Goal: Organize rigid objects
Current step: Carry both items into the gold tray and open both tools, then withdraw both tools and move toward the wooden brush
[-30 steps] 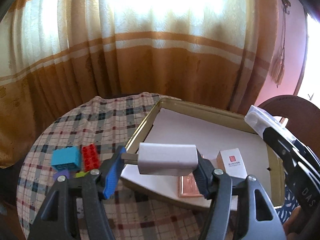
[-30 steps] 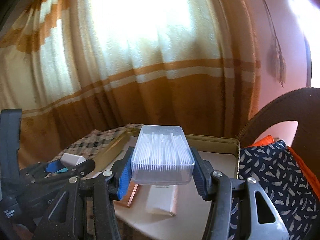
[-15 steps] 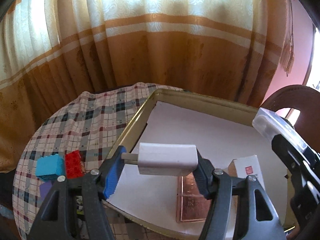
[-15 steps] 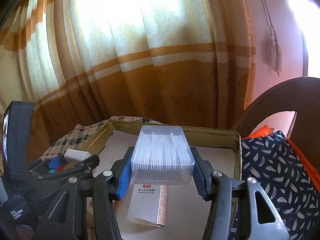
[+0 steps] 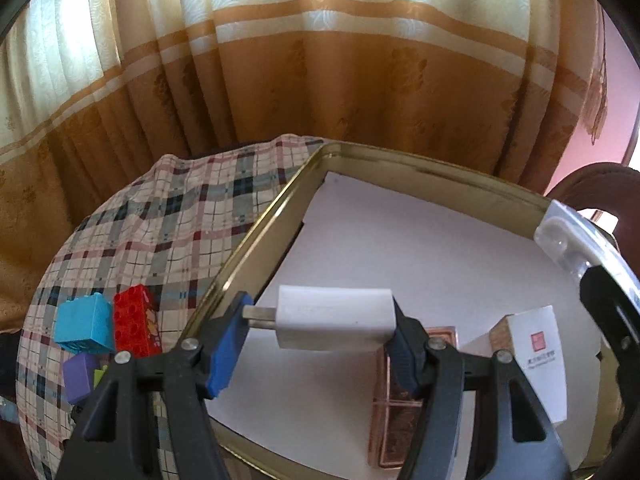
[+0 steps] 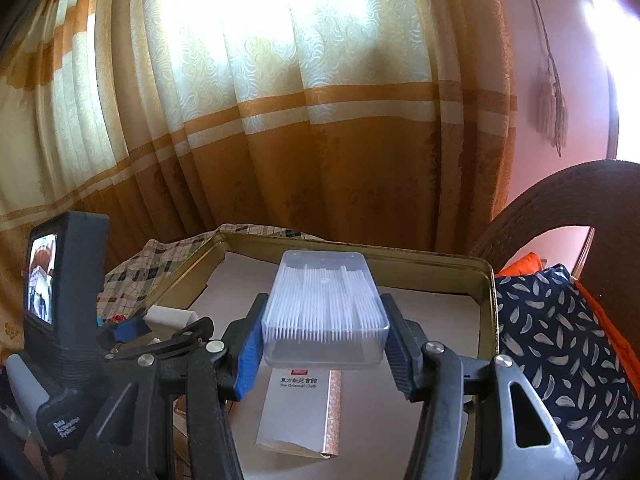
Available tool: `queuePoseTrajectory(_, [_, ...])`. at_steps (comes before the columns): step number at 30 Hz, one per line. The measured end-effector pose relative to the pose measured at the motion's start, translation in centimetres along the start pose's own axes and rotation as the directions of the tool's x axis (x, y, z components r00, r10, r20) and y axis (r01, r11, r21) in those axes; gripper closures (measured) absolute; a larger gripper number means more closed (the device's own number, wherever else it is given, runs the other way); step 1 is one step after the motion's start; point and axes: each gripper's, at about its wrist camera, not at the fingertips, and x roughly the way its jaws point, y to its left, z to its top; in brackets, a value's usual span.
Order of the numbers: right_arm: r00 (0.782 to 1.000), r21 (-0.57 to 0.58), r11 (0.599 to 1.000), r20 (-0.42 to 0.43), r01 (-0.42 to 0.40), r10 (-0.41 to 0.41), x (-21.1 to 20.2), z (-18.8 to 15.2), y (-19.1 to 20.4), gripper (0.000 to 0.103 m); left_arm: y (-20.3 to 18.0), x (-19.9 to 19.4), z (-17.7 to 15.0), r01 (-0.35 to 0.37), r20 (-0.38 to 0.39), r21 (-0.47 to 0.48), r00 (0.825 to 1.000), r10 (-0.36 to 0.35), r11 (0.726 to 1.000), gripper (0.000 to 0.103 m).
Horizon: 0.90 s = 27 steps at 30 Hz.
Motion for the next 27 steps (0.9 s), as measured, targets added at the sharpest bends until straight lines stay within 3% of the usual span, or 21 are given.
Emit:
queuePoseTrajectory(5, [1.000, 0.003, 1.000, 0.006, 0.011, -0.011, 0.0, 0.1, -0.1, 0.047, 0.0, -0.1, 0.0, -0.007, -0.001, 0.014, 1.000, 0.007, 1.000, 0.038])
queuePoseTrajectory(7, [0.999, -0.007, 1.000, 0.038, 0.007, -0.007, -0.5, 0.1, 0.1, 0.043, 0.2, -0.9, 0.1, 0.022, 0.009, 0.006, 1.000, -0.022, 1.000, 0.030])
queuePoseTrajectory(9, [0.998, -0.018, 1.000, 0.064, 0.021, -0.020, -0.9, 0.1, 0.3, 0.032, 0.4, -2.3, 0.2, 0.034, 0.053, -0.005, 0.998, -0.034, 0.999, 0.005])
queuePoseTrajectory(10, [0.996, -0.021, 0.999, 0.082, 0.033, -0.031, -1.3, 0.1, 0.4, 0.027, 0.5, -3.1, 0.1, 0.029, 0.081, -0.003, 0.996, -0.028, 1.000, 0.000])
queuePoseTrajectory(16, [0.977, 0.002, 0.999, 0.207, 0.050, -0.049, -5.0, -0.6, 0.8, 0.017, 0.9, -7.1, -1.1, -0.037, 0.198, 0.037, 0.980, 0.029, 0.999, 0.001])
queuePoseTrajectory(21, [0.972, 0.051, 0.999, 0.235, -0.004, -0.008, -6.9, -1.8, 1.4, 0.016, 2.7, -8.5, -3.0, -0.092, 0.206, -0.001, 0.975, 0.090, 0.996, 0.001])
queuePoseTrajectory(27, [0.972, 0.045, 0.999, 0.236, -0.004, -0.006, -7.9, -3.6, 3.5, 0.016, 5.2, -9.1, -6.1, -0.194, 0.215, -0.021, 0.957, 0.194, 0.981, 0.001])
